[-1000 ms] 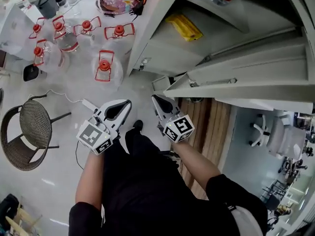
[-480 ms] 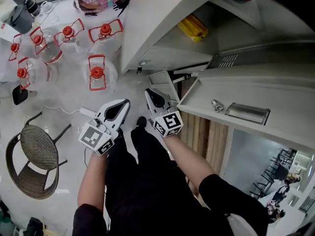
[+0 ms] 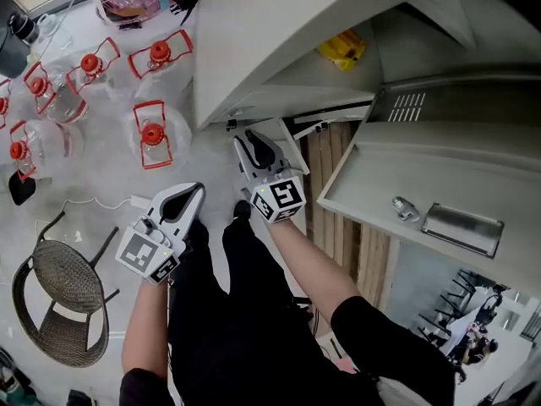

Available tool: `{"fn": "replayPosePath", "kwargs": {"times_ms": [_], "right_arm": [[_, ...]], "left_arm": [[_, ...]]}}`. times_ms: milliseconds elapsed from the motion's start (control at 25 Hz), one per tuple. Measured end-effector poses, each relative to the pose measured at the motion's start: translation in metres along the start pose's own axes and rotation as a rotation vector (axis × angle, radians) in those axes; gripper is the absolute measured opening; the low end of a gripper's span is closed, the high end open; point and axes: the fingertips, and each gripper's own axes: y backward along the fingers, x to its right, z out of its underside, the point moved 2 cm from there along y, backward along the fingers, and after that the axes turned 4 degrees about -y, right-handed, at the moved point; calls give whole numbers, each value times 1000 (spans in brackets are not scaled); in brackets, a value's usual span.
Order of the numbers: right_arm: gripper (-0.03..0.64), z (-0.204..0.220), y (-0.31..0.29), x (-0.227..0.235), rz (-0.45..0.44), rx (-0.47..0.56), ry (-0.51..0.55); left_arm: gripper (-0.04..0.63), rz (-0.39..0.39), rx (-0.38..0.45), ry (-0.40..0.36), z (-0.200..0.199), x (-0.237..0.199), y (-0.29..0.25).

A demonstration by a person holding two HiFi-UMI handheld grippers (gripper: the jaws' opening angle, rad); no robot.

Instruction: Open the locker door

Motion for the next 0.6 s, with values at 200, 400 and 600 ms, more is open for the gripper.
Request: {"fn": "replayPosePath", "kwargs": {"times_ms": [200, 400, 600], "right_arm": [[110, 1, -21, 10, 10, 19, 2], [112, -1, -32, 17, 20, 30, 17], [114, -1, -39, 16, 12, 37, 20]], "left_arm": [[17, 15, -2, -7, 0, -11, -2], [17, 19, 6, -34, -3, -18, -6], [17, 7, 17, -27, -2, -25, -5]]}}
